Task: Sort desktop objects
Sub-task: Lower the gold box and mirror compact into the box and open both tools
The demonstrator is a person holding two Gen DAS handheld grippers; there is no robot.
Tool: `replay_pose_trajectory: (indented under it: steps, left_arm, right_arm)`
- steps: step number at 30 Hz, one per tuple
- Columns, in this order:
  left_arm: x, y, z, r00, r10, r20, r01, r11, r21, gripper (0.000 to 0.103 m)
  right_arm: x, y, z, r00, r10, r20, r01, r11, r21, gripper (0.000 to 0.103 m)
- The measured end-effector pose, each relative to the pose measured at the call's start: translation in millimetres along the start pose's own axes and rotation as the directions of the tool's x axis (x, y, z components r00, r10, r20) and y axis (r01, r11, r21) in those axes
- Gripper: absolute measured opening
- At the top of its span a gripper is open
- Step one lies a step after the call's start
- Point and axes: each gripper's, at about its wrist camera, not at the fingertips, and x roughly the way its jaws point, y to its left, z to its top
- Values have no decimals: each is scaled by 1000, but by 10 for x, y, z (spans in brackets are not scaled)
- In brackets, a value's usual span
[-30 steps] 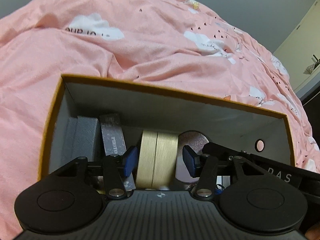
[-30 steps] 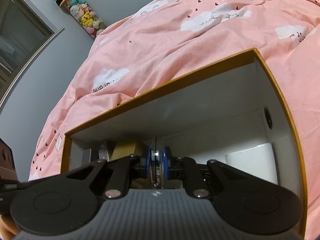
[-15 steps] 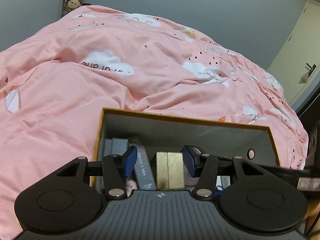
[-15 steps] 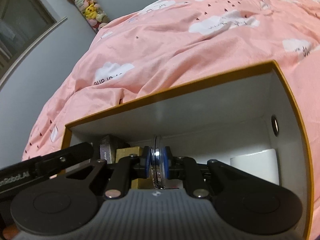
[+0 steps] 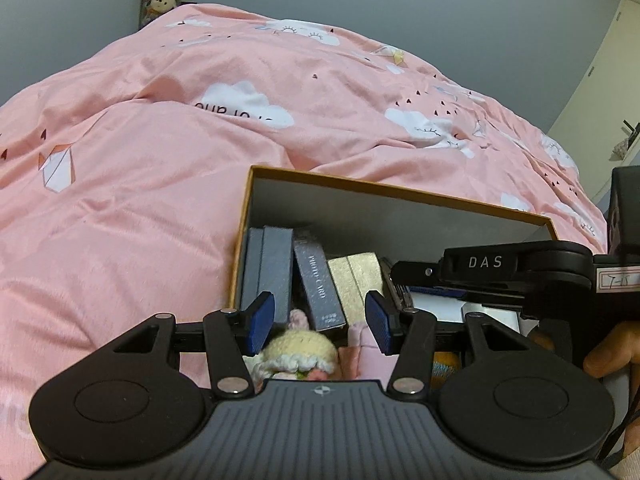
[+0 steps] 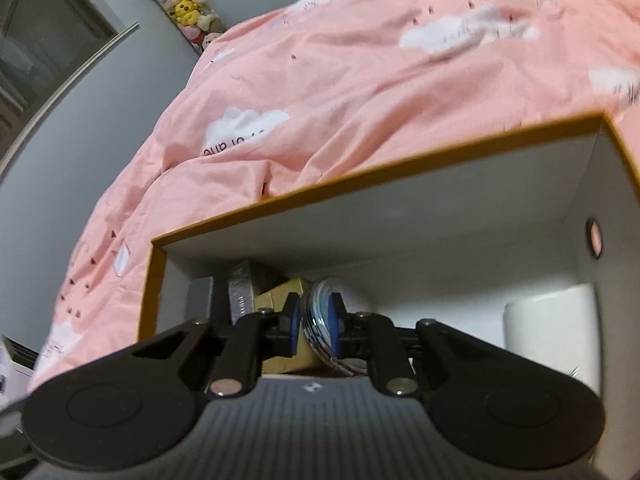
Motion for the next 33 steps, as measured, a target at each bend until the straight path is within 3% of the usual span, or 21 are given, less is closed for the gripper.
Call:
replay_pose_trajectory:
  steps: [6, 12, 14, 20, 28, 33]
  left_arm:
    - [-40, 100, -75, 1000, -2, -1, 2, 999, -39, 59]
    - [-60, 131, -111, 1000, -16, -3, 16, 999, -50, 59]
    - [-65, 134, -123, 1000, -21, -4, 21, 998, -51, 59]
    - [-69, 124, -168, 999, -34, -8, 34, 998, -43, 59]
    - [-111, 43, -206, 1000, -20, -3, 20, 1000, -12, 59]
    - [-185, -48, -286, 1000, 12, 27, -13, 998, 61, 59]
  right_arm:
    - [-7, -59, -65, 1000, 13, -2, -13, 999, 36, 26]
    - [29, -179, -74, 1000, 16, -22, -13, 993, 118, 47]
    - [78, -241, -71, 998, 42, -46, -33, 986, 166, 58]
    - [160, -254, -82, 990, 127, -63, -111, 971, 214, 60]
    - [140, -274, -82, 989, 138, -58, -124, 972, 201, 59]
    - [13, -131, -119, 994, 110, -15, -109, 989, 98, 59]
